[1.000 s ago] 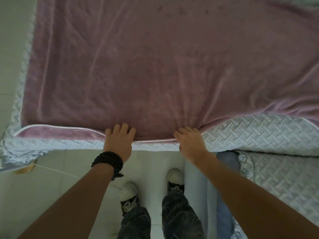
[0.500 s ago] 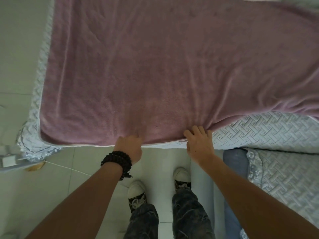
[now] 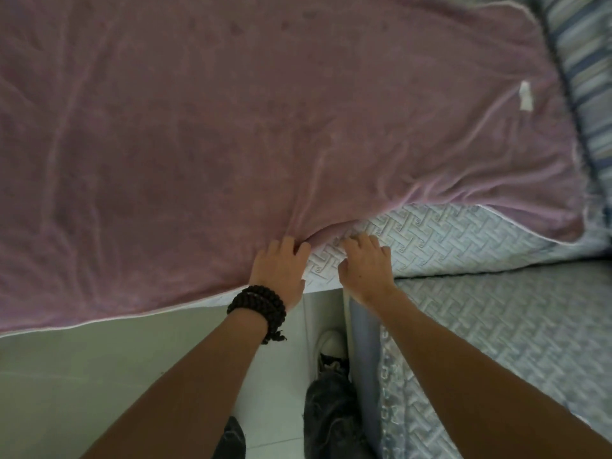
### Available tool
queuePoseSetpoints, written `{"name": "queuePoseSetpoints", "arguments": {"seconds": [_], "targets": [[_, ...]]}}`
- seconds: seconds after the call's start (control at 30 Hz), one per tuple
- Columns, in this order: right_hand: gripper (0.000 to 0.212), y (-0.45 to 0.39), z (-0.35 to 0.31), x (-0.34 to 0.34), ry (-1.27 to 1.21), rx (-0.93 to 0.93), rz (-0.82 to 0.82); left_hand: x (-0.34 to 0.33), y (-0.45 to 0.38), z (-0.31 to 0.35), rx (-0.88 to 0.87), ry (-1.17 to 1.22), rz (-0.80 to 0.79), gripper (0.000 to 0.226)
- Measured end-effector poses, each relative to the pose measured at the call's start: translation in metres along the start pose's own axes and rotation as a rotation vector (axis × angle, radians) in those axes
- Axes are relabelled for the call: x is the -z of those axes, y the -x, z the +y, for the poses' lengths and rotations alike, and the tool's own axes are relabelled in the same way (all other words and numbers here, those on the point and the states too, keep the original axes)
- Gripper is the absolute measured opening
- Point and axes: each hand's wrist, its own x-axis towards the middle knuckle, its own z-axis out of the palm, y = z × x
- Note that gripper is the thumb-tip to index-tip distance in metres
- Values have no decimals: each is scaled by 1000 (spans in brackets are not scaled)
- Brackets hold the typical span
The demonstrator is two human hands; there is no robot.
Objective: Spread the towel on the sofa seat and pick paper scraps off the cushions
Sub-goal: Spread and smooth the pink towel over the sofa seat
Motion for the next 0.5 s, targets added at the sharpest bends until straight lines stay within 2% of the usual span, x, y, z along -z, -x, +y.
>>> {"name": "queuePoseSetpoints", "arguments": {"seconds": [0.07,0.13,0.27,0.37,0.5], "targets": [[37,-14,19,0,-33,21,32,-7,-16,11,73,-85,-8,63],[48,-31,26,4,-47,88,98,-9,-24,9,117,-70,57,61],[62,-68,37,15,-2,227,209,0,-41,1,145,171,295,16],[56,-81,35,18,37,245,256,9,-56,-6,202,355,322,9],[27,-86,27,20,11,266,374,16,-56,-8,143,298,318,14]]}}
